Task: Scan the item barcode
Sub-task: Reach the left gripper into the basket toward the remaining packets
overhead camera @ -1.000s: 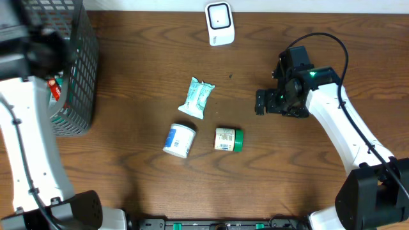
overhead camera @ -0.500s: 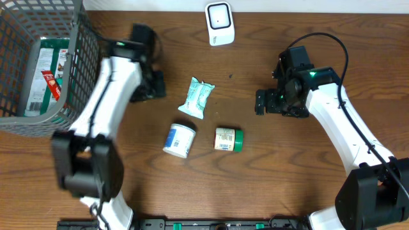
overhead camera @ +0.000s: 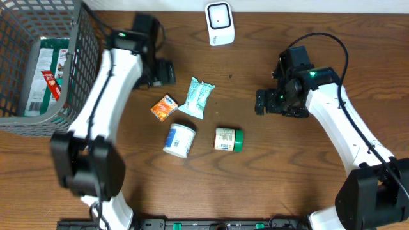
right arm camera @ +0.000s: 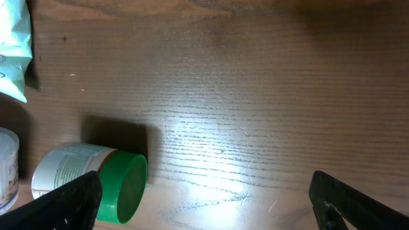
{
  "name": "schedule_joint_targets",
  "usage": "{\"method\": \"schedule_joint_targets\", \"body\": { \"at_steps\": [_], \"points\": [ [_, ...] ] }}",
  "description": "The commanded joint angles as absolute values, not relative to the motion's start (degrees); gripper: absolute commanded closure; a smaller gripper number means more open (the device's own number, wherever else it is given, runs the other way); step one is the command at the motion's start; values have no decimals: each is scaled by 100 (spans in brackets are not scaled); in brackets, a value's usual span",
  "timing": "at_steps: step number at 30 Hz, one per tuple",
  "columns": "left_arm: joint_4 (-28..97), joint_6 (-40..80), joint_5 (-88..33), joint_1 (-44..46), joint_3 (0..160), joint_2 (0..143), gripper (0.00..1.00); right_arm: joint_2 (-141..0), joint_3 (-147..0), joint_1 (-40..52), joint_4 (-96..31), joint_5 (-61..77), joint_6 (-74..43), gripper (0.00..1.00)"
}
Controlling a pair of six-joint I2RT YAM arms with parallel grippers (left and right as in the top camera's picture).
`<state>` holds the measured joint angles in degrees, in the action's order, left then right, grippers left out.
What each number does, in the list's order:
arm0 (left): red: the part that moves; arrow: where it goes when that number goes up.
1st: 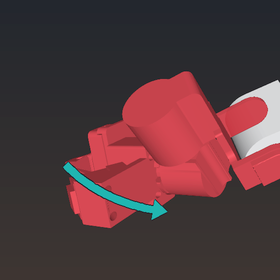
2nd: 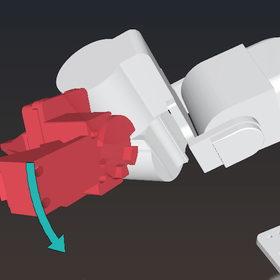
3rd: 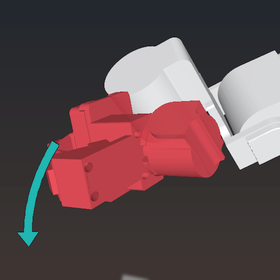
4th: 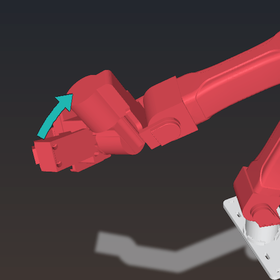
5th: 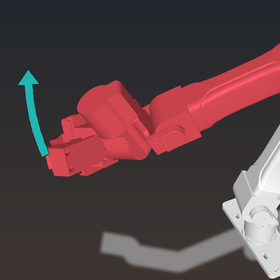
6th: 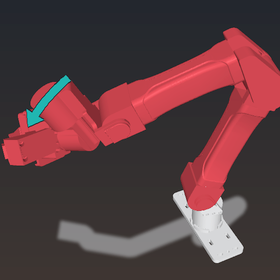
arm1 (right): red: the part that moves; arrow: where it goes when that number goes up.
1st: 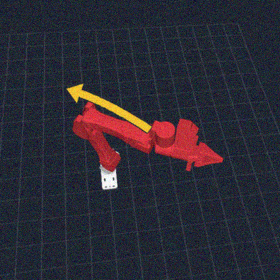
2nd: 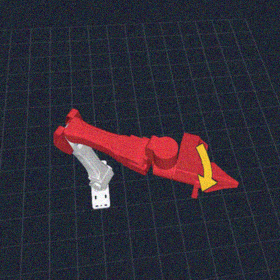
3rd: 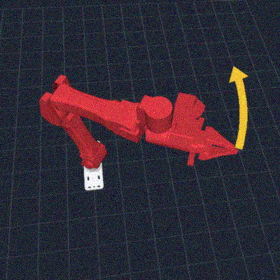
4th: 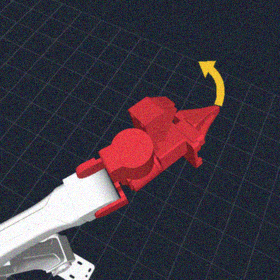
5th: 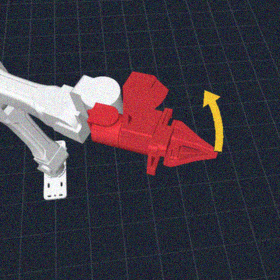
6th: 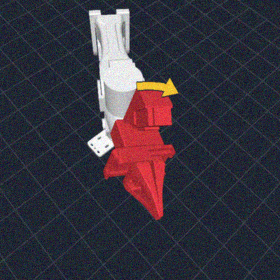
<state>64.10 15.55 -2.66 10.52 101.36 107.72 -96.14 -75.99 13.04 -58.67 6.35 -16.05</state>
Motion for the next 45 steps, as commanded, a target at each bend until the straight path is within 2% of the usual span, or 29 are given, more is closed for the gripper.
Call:
{"method": "schedule_joint_targets", "body": {
  "at_steps": [1,5,12,18,25,32,45],
  "points": [
    [6383,1380,-12,757,10897,9992,9,-9574,-7590,1284,-5870,589,-1559,1],
    [5795,1601,985,-233,11168,9384,9,-9574,-7590,1284,-5870,589,-1559,1],
    [5666,1815,987,-1623,11131,9727,9,-9574,-7590,1284,-5870,589,-1559,1],
    [5577,1682,969,-2305,11122,10683,9,-9574,-7590,1284,-5870,589,-1559,1],
    [5537,456,943,-2600,11122,11721,0,-9574,-7590,1284,-5870,589,-1559,1],
    [5586,-456,137,-2606,11122,12455,2,-9574,-7590,1284,-5870,589,-1559,1],
    [5566,-1094,198,-2606,11072,13373,1,-9574,-7590,1284,-5870,589,-1559,1]
  ]
}}
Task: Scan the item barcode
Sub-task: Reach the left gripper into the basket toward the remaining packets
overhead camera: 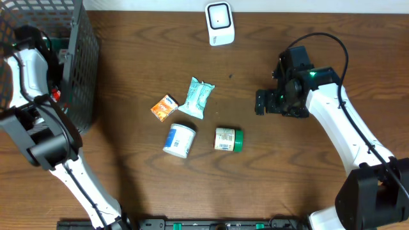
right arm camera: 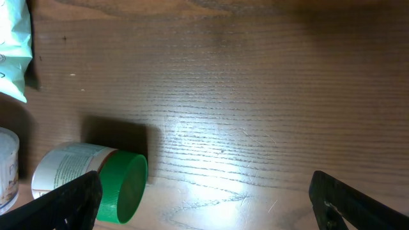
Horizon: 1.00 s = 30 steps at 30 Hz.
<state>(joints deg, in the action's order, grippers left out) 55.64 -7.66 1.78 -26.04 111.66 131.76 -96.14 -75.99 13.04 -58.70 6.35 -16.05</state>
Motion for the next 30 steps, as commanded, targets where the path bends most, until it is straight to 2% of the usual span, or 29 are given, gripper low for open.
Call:
{"method": "schedule_joint_targets", "body": {
  "at_steps": [1,7,9,10,12,21,30],
  "points": [
    [5531,-1107,274,-2606,11059,13430,1,-9574,-7590,1284,-5870,589,-1559,1],
    [5325,-1107,1284,-2609,11048,13557,0,-9574,-7590,1284,-5870,589,-1559,1],
    [5264,-1107,1426,-2609,11048,13557,6,-9574,-7590,1284,-5870,589,-1559,1],
    [5249,-1107,1424,-2611,11043,13561,10,-9574,-7590,1284,-5870,589,-1559,1],
    [5188,-1087,1422,-2613,10989,13566,11,-9574,-7590,1284,-5870,589,-1559,1],
    [4584,-1090,1422,-2681,10237,13568,11,-9574,-7590,1284,-5870,589,-1559,1],
    [4362,-823,1378,-3124,9891,13568,11,-9574,-7590,1284,-5870,589,-1559,1]
  ]
}}
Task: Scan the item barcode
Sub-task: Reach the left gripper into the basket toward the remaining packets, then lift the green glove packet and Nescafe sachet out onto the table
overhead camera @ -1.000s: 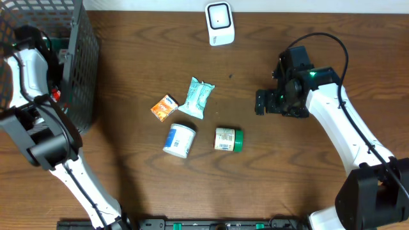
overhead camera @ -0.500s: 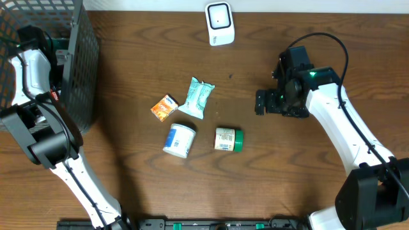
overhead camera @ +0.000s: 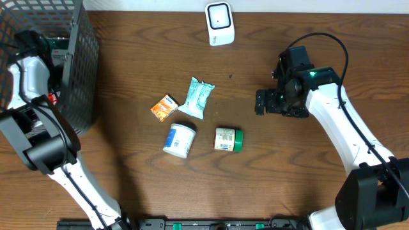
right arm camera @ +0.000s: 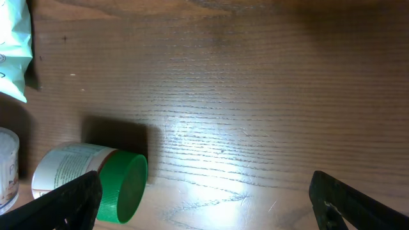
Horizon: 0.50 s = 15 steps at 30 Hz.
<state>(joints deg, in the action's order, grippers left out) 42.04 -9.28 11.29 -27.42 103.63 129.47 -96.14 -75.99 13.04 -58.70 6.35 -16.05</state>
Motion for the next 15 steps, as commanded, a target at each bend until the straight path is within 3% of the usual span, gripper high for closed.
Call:
{"method": "schedule_joint_targets", "body": {
  "at_steps": [1,4,7,9,15],
  "points": [
    [4362,-827,1282,-3188,9880,13568,11,-9574,-7590,1284,-5870,589,-1559,1],
    [4381,-832,845,-3378,9867,13568,15,-9574,-7590,1284,-5870,589,-1559,1],
    [4410,-832,495,-3522,9865,13568,28,-9574,-7590,1284,-5870,589,-1559,1],
    [4423,-829,397,-3577,9865,13568,38,-9574,-7590,1284,-5870,589,-1559,1],
    [4427,-827,224,-3579,9870,13541,81,-9574,-7590,1284,-5870,589,-1559,1]
  ]
}}
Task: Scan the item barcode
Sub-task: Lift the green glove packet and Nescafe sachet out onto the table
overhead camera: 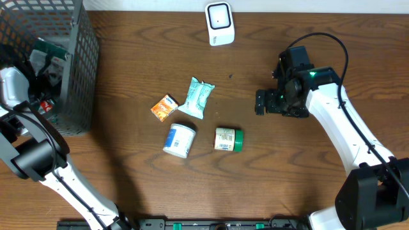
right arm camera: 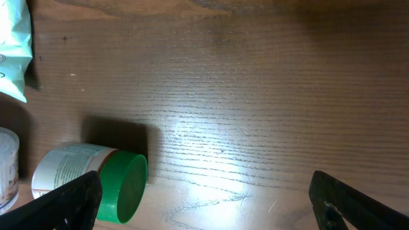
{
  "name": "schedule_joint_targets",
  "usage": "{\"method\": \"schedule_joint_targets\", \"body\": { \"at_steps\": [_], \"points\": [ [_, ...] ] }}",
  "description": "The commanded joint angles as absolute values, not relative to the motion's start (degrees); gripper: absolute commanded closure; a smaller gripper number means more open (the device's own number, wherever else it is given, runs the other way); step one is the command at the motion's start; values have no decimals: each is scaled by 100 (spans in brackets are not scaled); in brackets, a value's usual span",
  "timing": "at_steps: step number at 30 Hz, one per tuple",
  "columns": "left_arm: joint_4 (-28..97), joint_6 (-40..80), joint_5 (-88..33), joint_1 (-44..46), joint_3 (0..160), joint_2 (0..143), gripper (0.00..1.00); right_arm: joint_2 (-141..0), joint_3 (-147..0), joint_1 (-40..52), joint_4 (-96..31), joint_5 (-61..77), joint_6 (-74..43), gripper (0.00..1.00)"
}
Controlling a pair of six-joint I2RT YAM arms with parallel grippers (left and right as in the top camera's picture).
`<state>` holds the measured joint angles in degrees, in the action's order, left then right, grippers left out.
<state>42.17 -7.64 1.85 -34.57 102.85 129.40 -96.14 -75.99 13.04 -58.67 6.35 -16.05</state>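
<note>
The white barcode scanner (overhead camera: 219, 24) stands at the table's back edge. On the table lie an orange packet (overhead camera: 164, 107), a teal pouch (overhead camera: 198, 97), a white tub (overhead camera: 179, 140) and a green-lidded bottle (overhead camera: 227, 139) (right arm camera: 89, 182). My right gripper (overhead camera: 262, 102) (right arm camera: 204, 211) hangs open over bare wood to the right of the bottle, holding nothing. My left gripper (overhead camera: 39, 71) reaches into the grey wire basket (overhead camera: 86, 70) among its packets (overhead camera: 48, 50). The basket mesh hides how its jaws stand.
The basket fills the back left corner and holds a green and white packet and a red one. The wood between the items and my right arm is bare. The left arm runs down the left edge.
My left arm has shifted a little further left at the basket, and the green packet inside now lies more tilted. The right arm and the table items have not moved.
My left gripper first hung over the table just behind the orange packet. Later it was at the basket in the back left corner, and it has stayed inside it since. My right gripper stayed open beside the green-lidded bottle throughout.
</note>
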Motion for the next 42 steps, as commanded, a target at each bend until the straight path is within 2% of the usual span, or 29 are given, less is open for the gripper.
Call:
{"method": "schedule_joint_targets", "body": {
  "at_steps": [1,3,12,28,34,38,42],
  "points": [
    [4427,-823,156,-3573,9876,13515,86,-9574,-7590,1284,-5870,589,-1559,1],
    [4431,-676,143,-3555,9920,13423,92,-9574,-7590,1284,-5870,589,-1559,1],
    [4331,-222,143,-3402,10029,12130,93,-9574,-7590,1284,-5870,589,-1559,1],
    [4287,917,139,-2652,10031,8344,92,-9574,-7590,1284,-5870,589,-1559,1],
    [5011,1192,34,-1656,10031,7741,93,-9574,-7590,1284,-5870,589,-1559,1],
    [5669,1326,-106,-663,9931,7867,93,-9574,-7590,1284,-5870,589,-1559,1],
    [5780,1350,-104,143,9557,8267,93,-9574,-7590,1284,-5870,589,-1559,1]
  ]
}}
